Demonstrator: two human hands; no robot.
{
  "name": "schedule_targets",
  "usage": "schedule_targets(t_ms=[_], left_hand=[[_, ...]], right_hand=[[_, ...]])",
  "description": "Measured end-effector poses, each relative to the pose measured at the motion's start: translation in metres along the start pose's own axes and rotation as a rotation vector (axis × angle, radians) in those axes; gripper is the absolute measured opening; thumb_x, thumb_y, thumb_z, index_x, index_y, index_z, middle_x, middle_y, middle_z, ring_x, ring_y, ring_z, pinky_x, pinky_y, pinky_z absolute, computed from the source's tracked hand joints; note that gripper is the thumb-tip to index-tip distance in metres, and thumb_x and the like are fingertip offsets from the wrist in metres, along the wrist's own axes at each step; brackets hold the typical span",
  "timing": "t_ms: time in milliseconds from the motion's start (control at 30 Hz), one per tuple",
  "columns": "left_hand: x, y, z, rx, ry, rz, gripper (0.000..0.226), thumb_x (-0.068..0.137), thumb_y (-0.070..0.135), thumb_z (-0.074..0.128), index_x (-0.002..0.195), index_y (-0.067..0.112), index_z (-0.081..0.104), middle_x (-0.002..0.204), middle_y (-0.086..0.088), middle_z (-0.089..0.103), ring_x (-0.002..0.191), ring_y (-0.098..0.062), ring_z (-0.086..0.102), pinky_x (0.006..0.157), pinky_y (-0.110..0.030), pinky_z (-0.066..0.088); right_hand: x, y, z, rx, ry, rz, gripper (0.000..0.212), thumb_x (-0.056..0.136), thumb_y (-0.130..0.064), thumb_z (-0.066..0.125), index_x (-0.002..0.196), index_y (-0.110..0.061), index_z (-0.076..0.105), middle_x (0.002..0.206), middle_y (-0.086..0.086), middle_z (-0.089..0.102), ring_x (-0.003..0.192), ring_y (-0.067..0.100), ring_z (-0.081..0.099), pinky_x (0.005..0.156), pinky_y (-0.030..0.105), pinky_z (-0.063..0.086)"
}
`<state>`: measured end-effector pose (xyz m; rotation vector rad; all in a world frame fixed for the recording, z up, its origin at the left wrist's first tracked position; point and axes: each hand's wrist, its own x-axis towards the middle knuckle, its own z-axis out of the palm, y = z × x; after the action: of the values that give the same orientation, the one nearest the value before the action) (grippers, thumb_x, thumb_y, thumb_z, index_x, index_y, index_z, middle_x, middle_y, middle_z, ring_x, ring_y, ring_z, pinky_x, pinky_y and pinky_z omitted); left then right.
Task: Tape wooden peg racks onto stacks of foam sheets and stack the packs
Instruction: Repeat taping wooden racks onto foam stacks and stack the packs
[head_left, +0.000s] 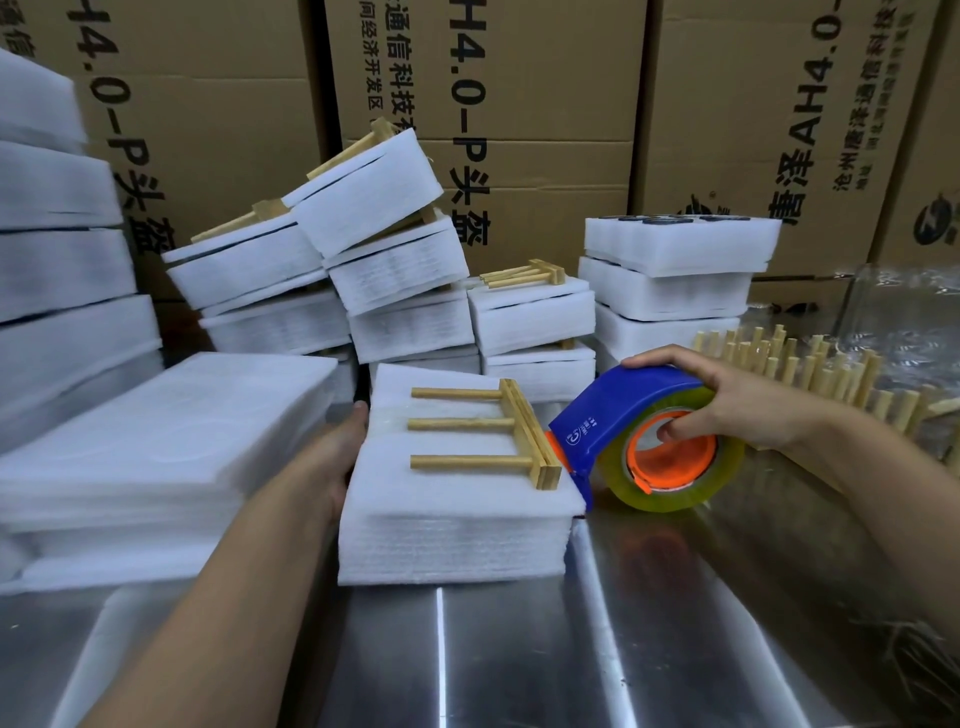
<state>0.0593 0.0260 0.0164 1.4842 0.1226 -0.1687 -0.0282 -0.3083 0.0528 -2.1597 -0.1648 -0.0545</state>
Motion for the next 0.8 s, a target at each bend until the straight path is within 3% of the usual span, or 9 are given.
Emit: schedule_targets(t_ms=[133, 267, 333, 433, 533, 633, 800], left_hand=[[0.001, -0.003, 0.001, 0.019, 0.023, 0.061, 0.051, 0.1, 0.035, 0.042, 0.134, -0.003, 0.046, 0.133, -0.022, 0.053, 0.121, -0.035, 0.052, 0.064, -0.023, 0.043], [-0.002, -0.003, 0.002, 0.121, 0.065, 0.111, 0.05, 0.1, 0.033, 0.041, 0.133, -0.004, 0.046, 0.132, -0.023, 0.052, 0.121, -0.035, 0.051, 0.063, -0.028, 0.042], [-0.002, -0.004, 0.003, 0.17, 0.095, 0.13, 0.048, 0.1, 0.032, 0.041, 0.131, -0.005, 0.047, 0.131, -0.023, 0.053, 0.119, -0.035, 0.053, 0.057, -0.024, 0.04], [0.0, -0.007, 0.002, 0.249, 0.142, 0.148, 0.047, 0.101, 0.031, 0.041, 0.127, -0.006, 0.05, 0.118, -0.018, 0.058, 0.095, -0.028, 0.058, 0.047, -0.018, 0.035], [0.0, -0.007, 0.002, 0.348, 0.174, 0.149, 0.047, 0.101, 0.031, 0.04, 0.125, -0.007, 0.05, 0.106, -0.009, 0.054, 0.087, -0.025, 0.056, 0.042, -0.02, 0.025], [0.004, -0.01, -0.002, 0.385, 0.154, 0.13, 0.038, 0.1, 0.034, 0.043, 0.1, -0.001, 0.059, 0.078, -0.004, 0.055, 0.06, -0.013, 0.046, 0.044, -0.022, 0.028], [0.015, -0.015, -0.006, 0.49, 0.197, 0.137, 0.05, 0.1, 0.034, 0.041, 0.061, 0.004, 0.049, 0.061, -0.011, 0.048, 0.055, -0.019, 0.039, 0.053, -0.03, 0.029]], right_hand=[[0.0, 0.002, 0.0, 0.012, 0.008, -0.01, 0.067, 0.074, 0.007, 0.073, 0.107, -0.051, 0.06, 0.094, -0.004, 0.071, 0.081, 0.016, 0.07, 0.062, 0.02, 0.054], [0.0, 0.003, -0.001, 0.016, 0.003, -0.011, 0.068, 0.074, 0.007, 0.072, 0.105, -0.052, 0.06, 0.092, -0.006, 0.071, 0.081, 0.016, 0.07, 0.062, 0.019, 0.053], [0.0, 0.003, -0.001, 0.01, -0.001, -0.01, 0.068, 0.074, 0.007, 0.072, 0.105, -0.052, 0.06, 0.092, -0.006, 0.071, 0.08, 0.016, 0.07, 0.062, 0.02, 0.054], [0.001, 0.002, -0.001, 0.002, 0.0, -0.013, 0.068, 0.074, 0.006, 0.073, 0.105, -0.053, 0.059, 0.092, -0.008, 0.07, 0.081, 0.015, 0.07, 0.062, 0.02, 0.054], [0.0, 0.003, -0.001, 0.003, 0.001, -0.018, 0.068, 0.074, 0.006, 0.073, 0.103, -0.054, 0.059, 0.092, -0.009, 0.07, 0.08, 0.014, 0.07, 0.062, 0.02, 0.054], [0.0, 0.003, 0.0, 0.02, 0.013, -0.023, 0.068, 0.073, 0.008, 0.073, 0.103, -0.053, 0.061, 0.092, -0.008, 0.071, 0.079, 0.013, 0.07, 0.061, 0.018, 0.053], [0.0, 0.003, 0.001, 0.029, 0.011, -0.019, 0.068, 0.073, 0.008, 0.073, 0.102, -0.053, 0.061, 0.092, -0.007, 0.071, 0.08, 0.015, 0.07, 0.062, 0.02, 0.054]])
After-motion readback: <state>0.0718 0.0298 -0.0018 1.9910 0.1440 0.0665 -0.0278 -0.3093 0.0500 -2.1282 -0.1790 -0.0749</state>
